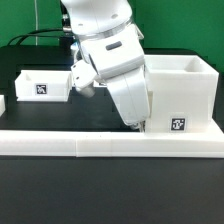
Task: Assemble drawer
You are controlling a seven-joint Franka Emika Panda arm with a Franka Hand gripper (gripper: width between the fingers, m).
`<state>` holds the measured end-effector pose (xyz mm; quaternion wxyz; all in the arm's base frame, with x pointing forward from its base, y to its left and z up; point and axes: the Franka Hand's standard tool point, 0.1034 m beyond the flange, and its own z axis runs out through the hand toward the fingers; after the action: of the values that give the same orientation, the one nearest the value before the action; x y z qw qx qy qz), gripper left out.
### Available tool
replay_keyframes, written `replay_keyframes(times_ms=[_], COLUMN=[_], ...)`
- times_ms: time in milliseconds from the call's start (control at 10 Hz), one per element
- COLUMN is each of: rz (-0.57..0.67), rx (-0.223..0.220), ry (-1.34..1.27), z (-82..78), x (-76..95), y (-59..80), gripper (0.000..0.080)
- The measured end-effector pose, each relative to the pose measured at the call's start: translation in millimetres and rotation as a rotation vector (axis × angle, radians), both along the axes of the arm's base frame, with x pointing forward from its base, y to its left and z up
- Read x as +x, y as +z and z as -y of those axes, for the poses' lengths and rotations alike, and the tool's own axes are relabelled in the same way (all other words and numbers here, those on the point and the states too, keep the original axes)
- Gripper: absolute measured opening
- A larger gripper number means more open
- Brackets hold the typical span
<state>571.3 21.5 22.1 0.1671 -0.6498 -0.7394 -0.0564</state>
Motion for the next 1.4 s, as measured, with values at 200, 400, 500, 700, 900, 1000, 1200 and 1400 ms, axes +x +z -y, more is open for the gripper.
replay_keyframes(times_ms=[200,400,500,700,900,1000,1200,1400], rz=[-0.011,-0.017,-0.009,0.041,0.101,0.112,0.094,0.089], rx=[0.001,-0.001,-0.007,-0.04,-0.077,-0.087,-0.095,-0.097], ry=[0.017,0.026,0.033,0.035,-0.024,-0.066,-0.113,-0.134], z=[21.0,37.1,42.4,54.2,65.0,68.9,69.9,70.7], x=[-6.3,-8.7,-8.1,-19.4,-54.1,-79.2,-94.8,-94.4], y=[-4.0,-1.7,1.9,13.9,18.4,14.6,8.1,7.8], gripper=[0.0649,0.0649,0.0649,0.0649,0.0649,0.0649,0.0649,0.0649])
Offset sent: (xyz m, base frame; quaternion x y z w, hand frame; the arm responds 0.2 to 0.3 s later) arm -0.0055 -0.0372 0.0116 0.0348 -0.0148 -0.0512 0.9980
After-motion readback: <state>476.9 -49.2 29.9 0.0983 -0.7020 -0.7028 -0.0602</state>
